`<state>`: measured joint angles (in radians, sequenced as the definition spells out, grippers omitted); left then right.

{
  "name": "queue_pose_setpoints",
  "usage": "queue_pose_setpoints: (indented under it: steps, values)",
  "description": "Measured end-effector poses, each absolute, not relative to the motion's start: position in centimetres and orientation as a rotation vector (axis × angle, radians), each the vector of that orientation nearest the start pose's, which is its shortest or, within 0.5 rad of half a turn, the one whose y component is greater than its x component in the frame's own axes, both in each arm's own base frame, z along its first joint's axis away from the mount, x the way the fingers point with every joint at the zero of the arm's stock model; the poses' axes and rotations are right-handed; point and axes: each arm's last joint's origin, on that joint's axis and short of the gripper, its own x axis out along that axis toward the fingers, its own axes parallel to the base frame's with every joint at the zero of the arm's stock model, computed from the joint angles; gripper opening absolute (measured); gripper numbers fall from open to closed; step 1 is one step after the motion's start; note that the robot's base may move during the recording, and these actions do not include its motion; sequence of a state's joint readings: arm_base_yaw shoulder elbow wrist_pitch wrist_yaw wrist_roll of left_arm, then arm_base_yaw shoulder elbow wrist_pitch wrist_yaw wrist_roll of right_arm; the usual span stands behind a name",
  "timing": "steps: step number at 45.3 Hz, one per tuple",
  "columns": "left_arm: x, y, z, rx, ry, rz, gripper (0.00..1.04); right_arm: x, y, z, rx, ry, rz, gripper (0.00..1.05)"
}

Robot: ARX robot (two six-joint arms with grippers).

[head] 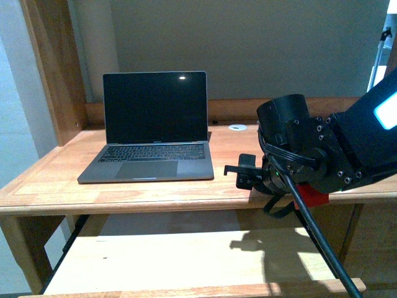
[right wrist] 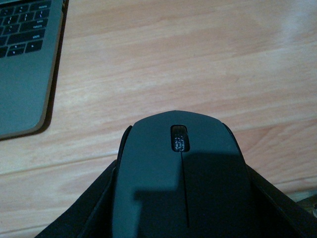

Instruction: Place mouse

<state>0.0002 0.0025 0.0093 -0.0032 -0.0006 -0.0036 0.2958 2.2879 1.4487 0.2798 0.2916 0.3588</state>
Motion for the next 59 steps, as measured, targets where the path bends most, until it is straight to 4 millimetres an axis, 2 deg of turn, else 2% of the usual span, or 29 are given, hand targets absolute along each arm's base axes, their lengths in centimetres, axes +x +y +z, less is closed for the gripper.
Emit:
queue_pose_setpoints:
  steps: [11,20,29,46,47,51,54,59]
  values:
    - [9.7,0.0,16.6,-0.004,-0.004,0.000,0.98,47.8,13.7,10.9,0.166,0.529,-0.100,0.63]
    - [9.7,0.0,16.6,-0.004,-0.004,0.001,0.98,48.6,14.2,9.6,0.133,0.571,-0.110,0.63]
    - [9.7,0.0,16.6,-0.004,-0.004,0.001,0.98,49.9,14.5,9.3,0.120,0.590,-0.135,0.63]
    - [9.7,0.0,16.6,-0.004,-0.004,0.000,0.98,53.4,13.2,8.9,0.126,0.619,-0.210,0.63]
    - [9.7,0.0,16.6,-0.004,-0.004,0.000,0.98,53.5,13.1,9.0,0.128,0.617,-0.210,0.63]
    - [9.7,0.0,16.6,-0.004,-0.004,0.001,0.98,53.8,12.4,8.9,0.138,0.603,-0.204,0.87]
    - [9.7,0.0,16.6,-0.004,-0.004,0.001,0.98,53.9,12.1,8.7,0.146,0.589,-0.198,1.00]
    - [9.7,0.0,16.6,-0.004,-0.004,0.000,0.98,53.6,11.6,8.7,0.143,0.571,-0.205,0.98]
